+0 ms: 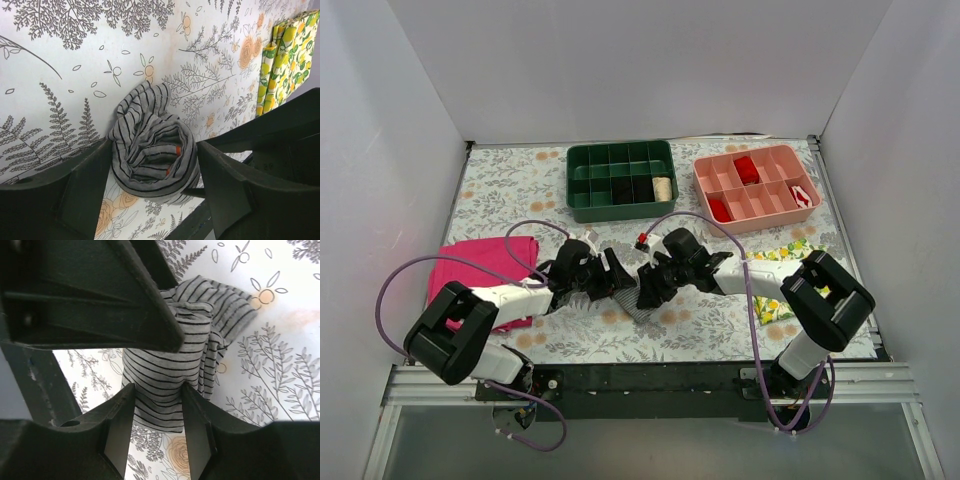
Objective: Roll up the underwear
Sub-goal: Roll the underwear to the center of the board, then pick up the underwear from the center of the board.
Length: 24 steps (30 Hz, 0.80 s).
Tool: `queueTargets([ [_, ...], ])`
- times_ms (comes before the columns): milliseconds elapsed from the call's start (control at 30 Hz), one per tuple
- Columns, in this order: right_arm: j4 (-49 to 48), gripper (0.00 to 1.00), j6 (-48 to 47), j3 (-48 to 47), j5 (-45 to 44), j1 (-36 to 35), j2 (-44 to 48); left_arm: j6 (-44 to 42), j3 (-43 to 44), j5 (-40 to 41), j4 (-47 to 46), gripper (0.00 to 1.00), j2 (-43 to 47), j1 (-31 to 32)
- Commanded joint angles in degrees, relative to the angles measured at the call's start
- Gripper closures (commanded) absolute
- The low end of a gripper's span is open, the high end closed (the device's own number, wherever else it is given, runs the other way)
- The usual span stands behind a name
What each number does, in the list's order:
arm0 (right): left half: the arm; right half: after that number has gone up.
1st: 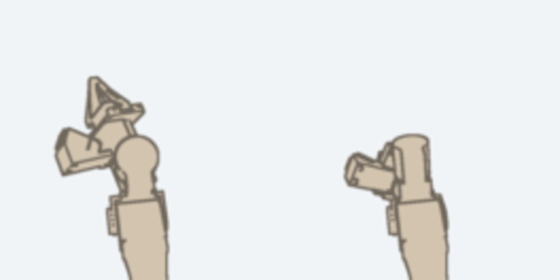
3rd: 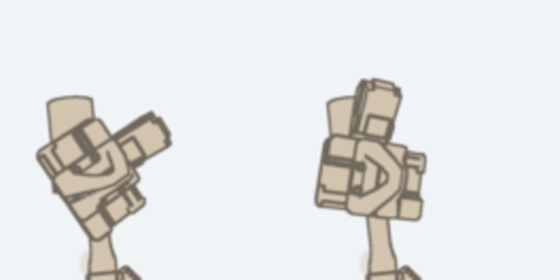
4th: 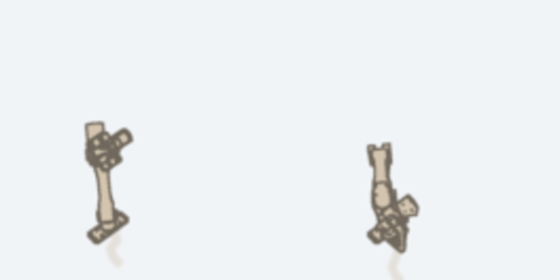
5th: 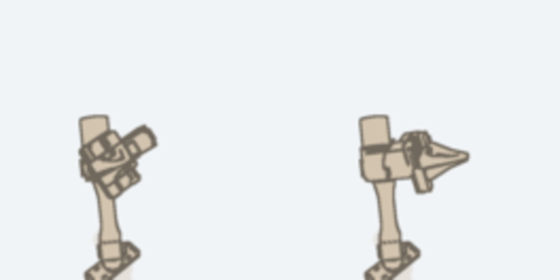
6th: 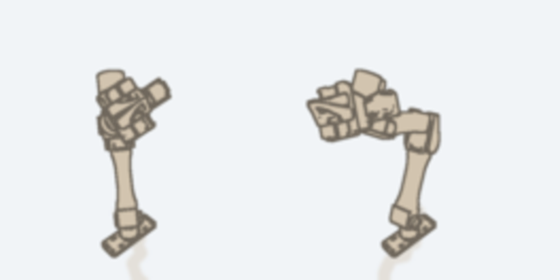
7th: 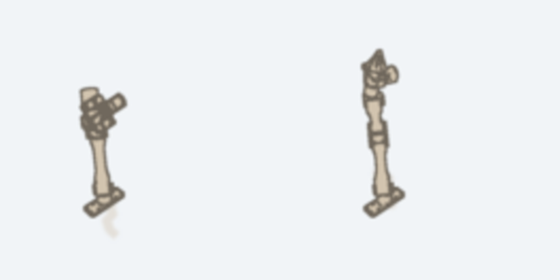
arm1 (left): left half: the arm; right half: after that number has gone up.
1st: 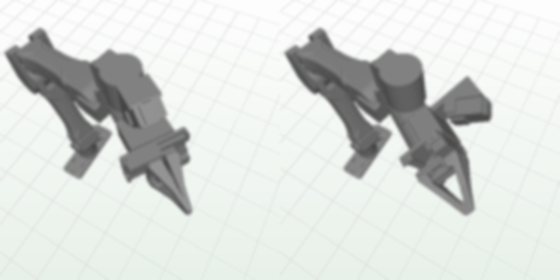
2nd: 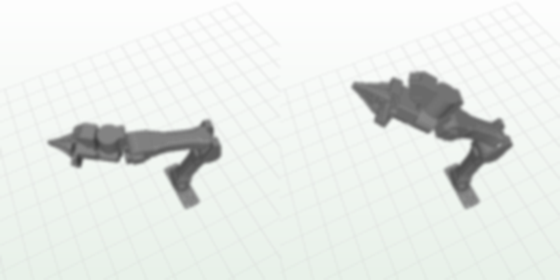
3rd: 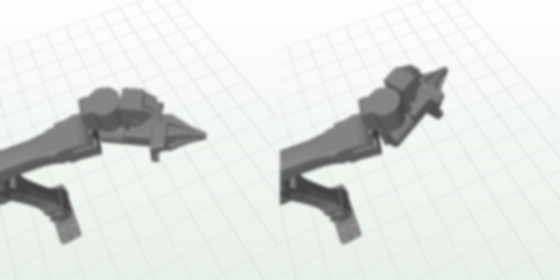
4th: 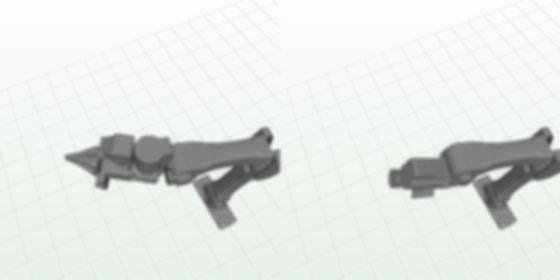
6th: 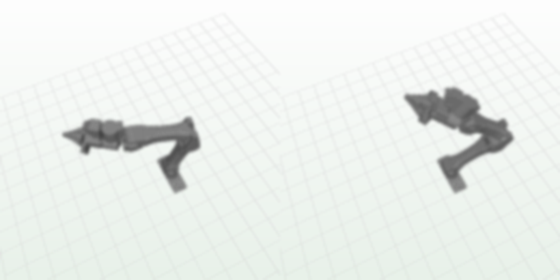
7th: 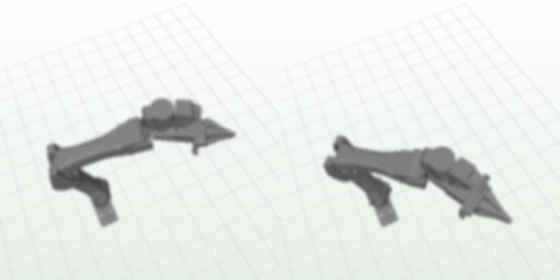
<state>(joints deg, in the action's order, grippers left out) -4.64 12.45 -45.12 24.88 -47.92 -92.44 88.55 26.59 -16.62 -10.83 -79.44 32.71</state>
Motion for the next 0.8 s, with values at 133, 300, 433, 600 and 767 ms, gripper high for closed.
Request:
queueTargets([
  [133,-5.0,0.49,4.5,1.8,5.2,0.5,-2.1,1.9,-1.9,0.1,-4.4,0.48,-1.3,0.3],
  [300,-5.6,0.46,5.2,2.4,5.3,1.3,-2.0,1.6,-1.7,-0.5,-4.8,0.69,-1.9,0.4],
  [433,-4.5,0.38,4.9,2.1,3.9,1.5,-0.4,1.1,-1.4,-1.0,-4.1,0.78,-2.5,0.4],
  [600,0.9,0.23,2.1,0.8,-3.7,1.5,5.9,0.4,-0.1,-1.0,-0.4,0.82,-2.7,0.4],
  [767,8.3,0.18,-3.6,-1.8,-15.6,-1.5,15.4,0.6,2.9,-1.3,5.8,0.84,-3.4,0.5],
])
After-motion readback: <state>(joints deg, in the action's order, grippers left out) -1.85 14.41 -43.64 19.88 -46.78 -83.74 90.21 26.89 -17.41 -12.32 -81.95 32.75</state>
